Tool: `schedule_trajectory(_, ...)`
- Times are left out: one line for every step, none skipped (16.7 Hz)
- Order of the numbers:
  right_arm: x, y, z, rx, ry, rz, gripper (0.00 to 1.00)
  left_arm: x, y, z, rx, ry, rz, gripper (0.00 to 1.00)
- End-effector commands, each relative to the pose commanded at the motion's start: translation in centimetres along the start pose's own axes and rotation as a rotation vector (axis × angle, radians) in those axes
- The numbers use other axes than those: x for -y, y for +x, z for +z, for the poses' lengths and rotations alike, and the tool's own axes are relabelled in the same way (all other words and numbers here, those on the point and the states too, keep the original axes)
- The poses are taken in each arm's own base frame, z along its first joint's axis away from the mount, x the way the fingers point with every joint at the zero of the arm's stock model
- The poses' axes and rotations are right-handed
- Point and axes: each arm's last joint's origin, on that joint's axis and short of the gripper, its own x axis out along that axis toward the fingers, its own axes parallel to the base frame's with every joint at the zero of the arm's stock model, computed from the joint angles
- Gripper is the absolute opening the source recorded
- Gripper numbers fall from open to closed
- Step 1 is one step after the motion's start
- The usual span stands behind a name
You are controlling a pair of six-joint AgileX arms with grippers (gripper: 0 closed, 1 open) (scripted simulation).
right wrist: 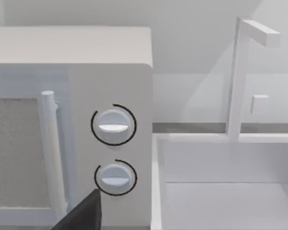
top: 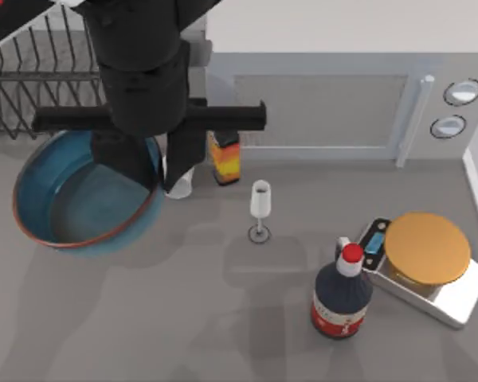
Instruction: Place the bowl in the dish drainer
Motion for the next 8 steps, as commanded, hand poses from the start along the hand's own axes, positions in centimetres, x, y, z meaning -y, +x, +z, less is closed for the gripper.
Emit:
schedule_trajectory(0.0,0.0,0.0,0.000,0.000,0.000,1.00,0.0,-0.1,0.0,0.001,0.000,-0.001,0.00)
schedule_trajectory(0.0,0.0,0.0,0.000,0.000,0.000,1.00,0.0,-0.1,0.0,0.001,0.000,-0.001,0.00)
schedule_trajectory(0.0,0.0,0.0,0.000,0.000,0.000,1.00,0.0,-0.1,0.0,0.001,0.000,-0.001,0.00)
schedule_trajectory(0.0,0.0,0.0,0.000,0.000,0.000,1.00,0.0,0.1,0.0,-0.001,0.001,0.001,0.00)
schedule_trajectory(0.0,0.0,0.0,0.000,0.000,0.000,1.00,0.0,0.0,0.1,0.000,0.001,0.001,0.00)
schedule_trajectory(0.0,0.0,0.0,0.000,0.000,0.000,1.00,-0.3,-0.3,0.1,0.017,0.002,-0.011,0.00)
schedule_trajectory(0.0,0.0,0.0,0.000,0.000,0.000,1.00,-0.8,-0.8,0.2,0.047,0.006,-0.032,0.00)
schedule_trajectory(0.0,0.0,0.0,0.000,0.000,0.000,1.00,-1.6,-1.4,0.3,0.087,0.012,-0.061,0.00)
